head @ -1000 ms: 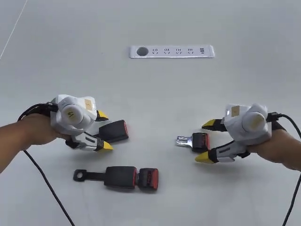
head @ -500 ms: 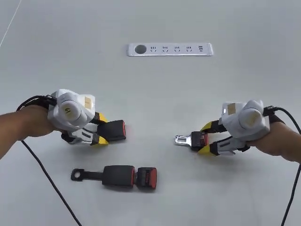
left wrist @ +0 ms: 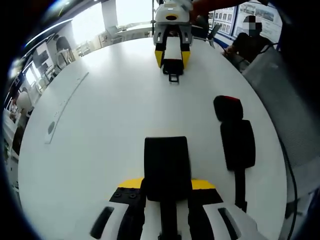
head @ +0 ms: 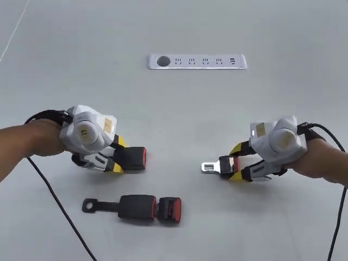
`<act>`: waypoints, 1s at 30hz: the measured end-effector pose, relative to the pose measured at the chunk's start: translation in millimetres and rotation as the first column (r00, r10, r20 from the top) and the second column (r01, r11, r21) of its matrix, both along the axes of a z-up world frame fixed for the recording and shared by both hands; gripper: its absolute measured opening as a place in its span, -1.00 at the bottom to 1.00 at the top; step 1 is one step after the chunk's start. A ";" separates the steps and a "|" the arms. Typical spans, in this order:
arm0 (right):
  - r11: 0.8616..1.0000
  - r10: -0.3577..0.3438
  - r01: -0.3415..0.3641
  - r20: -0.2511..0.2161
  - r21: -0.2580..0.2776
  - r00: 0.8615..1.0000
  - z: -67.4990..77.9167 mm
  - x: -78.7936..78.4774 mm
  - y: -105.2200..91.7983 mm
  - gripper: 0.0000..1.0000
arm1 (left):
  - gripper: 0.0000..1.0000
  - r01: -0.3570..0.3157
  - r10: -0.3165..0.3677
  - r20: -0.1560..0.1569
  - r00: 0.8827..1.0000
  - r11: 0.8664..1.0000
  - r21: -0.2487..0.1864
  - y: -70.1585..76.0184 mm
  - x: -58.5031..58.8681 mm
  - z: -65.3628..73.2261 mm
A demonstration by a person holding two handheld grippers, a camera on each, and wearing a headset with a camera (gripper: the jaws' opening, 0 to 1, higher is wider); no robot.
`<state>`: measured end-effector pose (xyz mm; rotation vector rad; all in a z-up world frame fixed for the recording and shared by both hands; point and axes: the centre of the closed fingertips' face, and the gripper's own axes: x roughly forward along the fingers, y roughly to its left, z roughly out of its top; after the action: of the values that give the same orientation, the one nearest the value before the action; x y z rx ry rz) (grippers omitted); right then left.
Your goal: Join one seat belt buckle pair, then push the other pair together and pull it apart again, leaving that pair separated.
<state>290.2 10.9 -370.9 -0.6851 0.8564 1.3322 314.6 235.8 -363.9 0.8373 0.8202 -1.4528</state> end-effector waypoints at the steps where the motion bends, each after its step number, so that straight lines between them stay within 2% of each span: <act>1: 1.000 0.002 -0.002 0.001 0.000 1.000 -0.2 0.0 0.6 -0.32 | -0.33 0.001 -0.001 -0.001 1.000 1.000 0.002 -0.1 -0.2 -0.4; 12: 1.000 -0.003 0.003 0.001 0.026 1.000 1.0 3.3 16.7 -0.32 | -0.33 0.002 -0.002 0.000 1.000 1.000 -0.007 0.4 -0.5 -1.6; 21: 0.997 -0.020 0.020 0.008 0.077 1.000 3.2 11.6 40.1 -0.32 | -0.33 -0.002 0.002 -0.001 1.000 1.000 -0.012 1.0 -0.1 -3.2; 30: 0.994 -0.011 0.011 -0.002 0.111 1.000 2.2 11.6 63.4 -0.32 | -0.33 -0.013 0.013 -0.004 1.000 1.000 -0.023 0.7 -0.5 -3.5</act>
<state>301.9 74.3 -368.6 -0.5923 0.7798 1.3598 314.1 236.5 -367.4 0.8110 0.8094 -1.4507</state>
